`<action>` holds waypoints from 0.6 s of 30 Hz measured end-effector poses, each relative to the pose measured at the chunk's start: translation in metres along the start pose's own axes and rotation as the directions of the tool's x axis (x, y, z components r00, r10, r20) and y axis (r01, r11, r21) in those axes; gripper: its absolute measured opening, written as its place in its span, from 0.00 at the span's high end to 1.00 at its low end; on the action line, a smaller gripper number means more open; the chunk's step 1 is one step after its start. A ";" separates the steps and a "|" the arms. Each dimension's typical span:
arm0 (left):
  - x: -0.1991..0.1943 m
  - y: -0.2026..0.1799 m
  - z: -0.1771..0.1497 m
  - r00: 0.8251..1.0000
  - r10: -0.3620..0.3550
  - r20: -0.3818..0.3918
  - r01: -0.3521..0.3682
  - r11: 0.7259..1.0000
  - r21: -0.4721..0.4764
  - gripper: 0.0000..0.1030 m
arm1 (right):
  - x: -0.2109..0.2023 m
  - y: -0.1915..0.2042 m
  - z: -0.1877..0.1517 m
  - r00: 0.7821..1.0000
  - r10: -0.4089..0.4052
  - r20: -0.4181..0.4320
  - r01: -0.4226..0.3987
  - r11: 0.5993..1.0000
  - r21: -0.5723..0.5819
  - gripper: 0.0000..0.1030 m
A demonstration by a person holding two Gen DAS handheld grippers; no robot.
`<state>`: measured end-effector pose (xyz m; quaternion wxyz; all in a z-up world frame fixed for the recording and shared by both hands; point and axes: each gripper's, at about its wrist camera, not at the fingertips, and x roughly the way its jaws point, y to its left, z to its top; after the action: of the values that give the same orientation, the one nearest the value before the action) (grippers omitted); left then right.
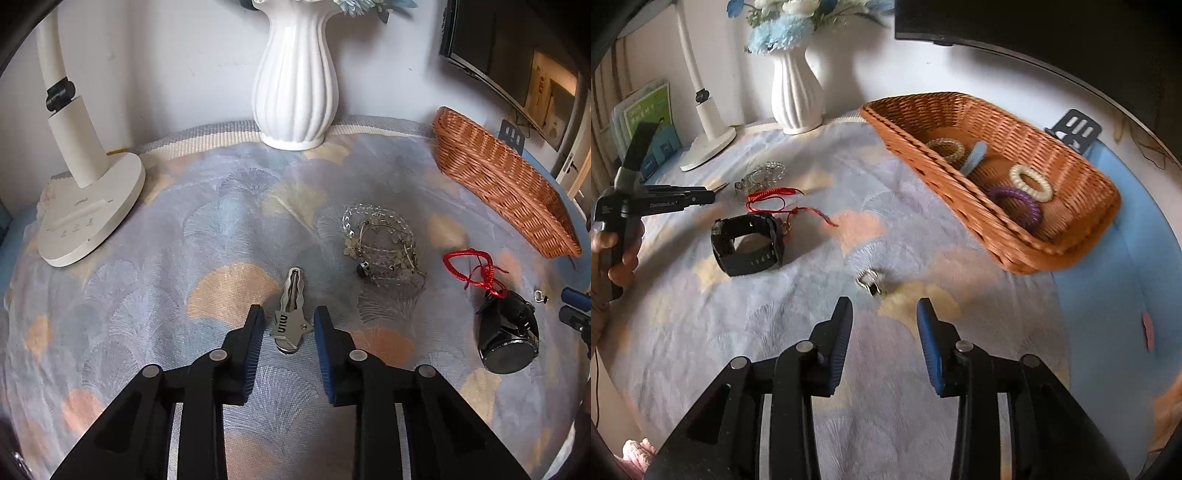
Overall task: Organize jewelry
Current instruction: 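Grasp the silver keys with the left tool while the right tool grasps the small silver charm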
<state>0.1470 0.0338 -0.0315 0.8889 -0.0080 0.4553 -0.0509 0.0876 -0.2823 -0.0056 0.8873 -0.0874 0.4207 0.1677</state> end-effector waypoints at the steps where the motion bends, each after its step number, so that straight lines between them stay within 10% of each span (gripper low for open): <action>1: 0.000 0.001 -0.001 1.000 -0.002 0.002 0.002 1.000 -0.002 0.74 | 0.003 0.001 0.002 1.000 0.010 -0.005 -0.010 1.000 -0.004 0.63; 14: -0.001 0.000 -0.002 1.000 0.011 0.014 -0.011 1.000 -0.001 0.74 | 0.034 0.014 0.014 0.997 -0.047 -0.062 0.041 0.994 -0.102 0.63; 18: -0.002 -0.003 -0.002 0.999 0.026 0.022 -0.026 1.000 0.012 0.77 | 0.034 0.024 0.014 0.998 -0.036 -0.054 0.029 0.991 -0.128 0.87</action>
<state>0.1437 0.0307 -0.0313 0.8943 0.0029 0.4455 -0.0419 0.1091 -0.2485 -0.0236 0.8703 -0.1556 0.4325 0.1770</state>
